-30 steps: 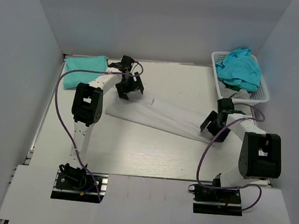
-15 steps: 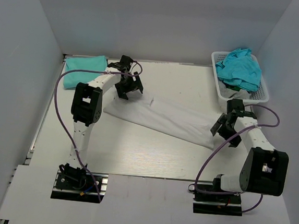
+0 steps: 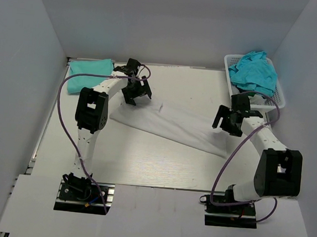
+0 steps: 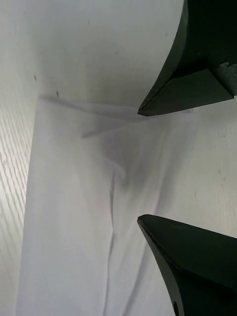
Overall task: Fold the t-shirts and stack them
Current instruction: Fold the other side of the tshirt into a rectangle
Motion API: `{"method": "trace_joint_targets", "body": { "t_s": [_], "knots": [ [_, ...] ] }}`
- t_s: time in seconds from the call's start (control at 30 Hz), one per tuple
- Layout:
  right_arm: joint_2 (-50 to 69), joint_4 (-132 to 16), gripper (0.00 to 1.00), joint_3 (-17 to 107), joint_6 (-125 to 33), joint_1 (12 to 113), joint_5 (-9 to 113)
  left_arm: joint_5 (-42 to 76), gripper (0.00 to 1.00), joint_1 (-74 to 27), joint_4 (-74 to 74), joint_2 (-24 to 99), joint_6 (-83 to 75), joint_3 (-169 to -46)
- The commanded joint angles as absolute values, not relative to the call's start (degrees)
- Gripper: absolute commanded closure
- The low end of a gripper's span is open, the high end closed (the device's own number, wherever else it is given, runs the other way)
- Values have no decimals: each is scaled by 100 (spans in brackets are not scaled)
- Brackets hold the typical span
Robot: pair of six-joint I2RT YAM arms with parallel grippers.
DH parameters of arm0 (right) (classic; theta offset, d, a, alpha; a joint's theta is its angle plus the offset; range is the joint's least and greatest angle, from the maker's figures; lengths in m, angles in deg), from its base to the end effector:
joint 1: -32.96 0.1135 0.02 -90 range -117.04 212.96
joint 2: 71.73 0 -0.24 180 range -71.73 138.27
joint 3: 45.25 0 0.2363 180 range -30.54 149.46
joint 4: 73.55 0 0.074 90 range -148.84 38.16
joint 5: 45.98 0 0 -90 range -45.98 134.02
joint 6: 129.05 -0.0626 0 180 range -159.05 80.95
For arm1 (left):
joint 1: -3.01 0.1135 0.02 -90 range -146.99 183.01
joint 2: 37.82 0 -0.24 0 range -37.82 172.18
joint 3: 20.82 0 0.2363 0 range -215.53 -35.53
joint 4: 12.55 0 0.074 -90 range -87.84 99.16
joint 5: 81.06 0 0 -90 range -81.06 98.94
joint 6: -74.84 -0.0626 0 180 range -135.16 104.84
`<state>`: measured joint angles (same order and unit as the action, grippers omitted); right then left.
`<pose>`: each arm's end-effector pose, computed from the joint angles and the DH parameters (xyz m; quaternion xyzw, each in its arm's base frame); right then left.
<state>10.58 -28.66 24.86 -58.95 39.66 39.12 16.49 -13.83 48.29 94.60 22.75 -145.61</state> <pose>0.2916 0.0289 0.1869 0.1222 0.9504 0.0252 0.2848 0.4437 -0.1429 0.1327 -0.1671 0.9660 -0.1431 0.1358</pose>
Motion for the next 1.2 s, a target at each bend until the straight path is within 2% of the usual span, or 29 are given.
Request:
{"method": "trace_joint_targets", "body": {
  "t_s": [0.0,0.03,0.07,0.2,0.27,0.4,0.53,0.7,0.83,0.97,1.0,1.03,1.07,1.1,1.17],
  "knots": [
    [1203,-2808,15,2598,-5707,3911,3005,1518,0,-1334,4830,9674,2149,-14355],
    [1212,-2869,22,2493,-5742,3911,3014,1518,0,-1334,4830,9674,2149,-14355],
    [1229,-2921,23,2457,-5751,3911,3040,1518,0,-1334,4891,9674,2149,-14355],
    [1326,-3080,23,2255,-5645,3946,3242,1457,0,-1334,4892,9674,2149,-14355],
    [1405,-3176,30,2246,-5645,3929,3321,1457,0,-1334,4892,9674,2149,-14355],
    [1694,-3300,30,2255,-5707,3946,3427,1457,0,-1334,4892,9674,2149,-14355],
    [1827,-3396,36,2334,-5786,3937,3445,1457,0,-1334,4892,9726,2149,-14302],
    [1880,-3537,50,2299,-5856,3937,3506,1457,0,-1334,4892,9726,2096,-14302],
    [1915,-3529,69,2255,-5909,3920,3638,1457,0,-1334,4892,9726,2096,-14302],
    [1880,-3467,73,2272,-5883,3920,3550,1404,0,-1334,4892,9726,2096,-14302],
    [1854,-3415,82,2272,-5874,3920,3524,1404,0,-1334,4892,9726,2096,-14302],
    [1854,-3414,82,2264,-5874,3911,3532,1404,0,-1334,4892,9726,2096,-14302],
    [1845,-3336,97,2324,-5874,3920,3541,1404,0,-1334,4892,9726,2096,-14302],
    [1819,-3274,100,2342,-5909,3911,3559,1404,0,-1334,4892,9726,2096,-14302],
    [1705,-2968,100,2483,-6023,3920,3550,1404,0,-1334,4892,9726,2096,-14302]
  ]
}}
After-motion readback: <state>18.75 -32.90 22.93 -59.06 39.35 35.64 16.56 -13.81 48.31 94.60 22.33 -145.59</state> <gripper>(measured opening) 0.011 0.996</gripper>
